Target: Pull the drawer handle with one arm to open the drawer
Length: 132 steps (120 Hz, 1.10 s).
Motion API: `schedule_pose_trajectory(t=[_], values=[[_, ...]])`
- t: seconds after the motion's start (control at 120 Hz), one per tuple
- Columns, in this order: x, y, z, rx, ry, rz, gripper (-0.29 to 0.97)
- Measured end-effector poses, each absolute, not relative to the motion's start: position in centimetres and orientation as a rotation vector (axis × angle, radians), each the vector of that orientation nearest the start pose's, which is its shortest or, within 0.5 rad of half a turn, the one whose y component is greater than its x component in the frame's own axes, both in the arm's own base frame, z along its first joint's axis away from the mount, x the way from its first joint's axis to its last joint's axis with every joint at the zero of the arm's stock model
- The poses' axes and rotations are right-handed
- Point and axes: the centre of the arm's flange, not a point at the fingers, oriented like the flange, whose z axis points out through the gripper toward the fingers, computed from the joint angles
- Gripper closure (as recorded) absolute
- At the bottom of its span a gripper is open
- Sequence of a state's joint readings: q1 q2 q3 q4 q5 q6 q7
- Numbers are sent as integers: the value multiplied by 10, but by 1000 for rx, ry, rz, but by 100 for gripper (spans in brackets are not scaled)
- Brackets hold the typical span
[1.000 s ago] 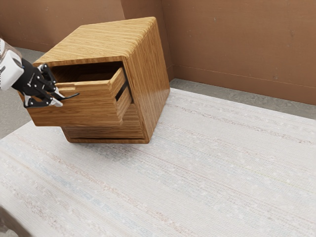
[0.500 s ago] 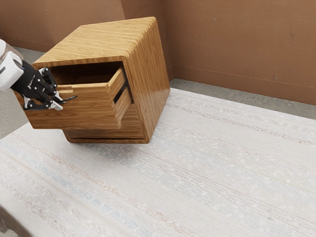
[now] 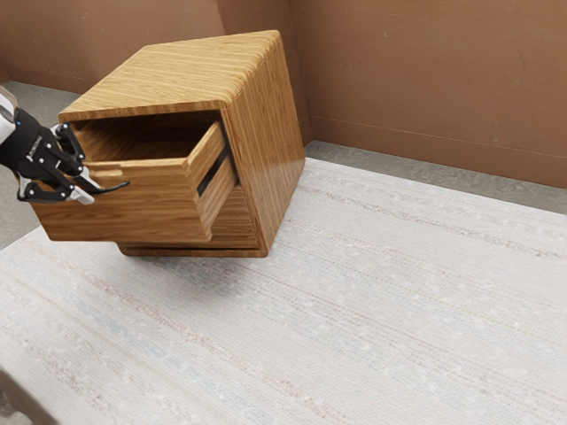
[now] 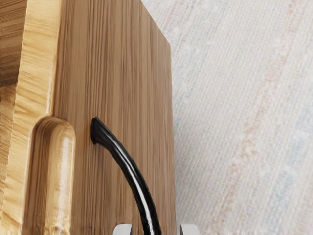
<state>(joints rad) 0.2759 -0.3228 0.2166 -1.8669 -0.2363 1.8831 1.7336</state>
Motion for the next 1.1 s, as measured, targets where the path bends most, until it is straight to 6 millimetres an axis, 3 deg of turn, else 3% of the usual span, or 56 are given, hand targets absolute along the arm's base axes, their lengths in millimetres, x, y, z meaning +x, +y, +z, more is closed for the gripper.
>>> schedule_pose_trajectory(t=[0.167, 0.867, 1.0, 1.1], values=[[413, 238, 679, -2426, 1641, -622, 64], [381, 215, 682, -2411, 1701, -642, 64], [359, 207, 698, -2380, 1700, -673, 64], [308, 200, 751, -2289, 1669, -717, 52]])
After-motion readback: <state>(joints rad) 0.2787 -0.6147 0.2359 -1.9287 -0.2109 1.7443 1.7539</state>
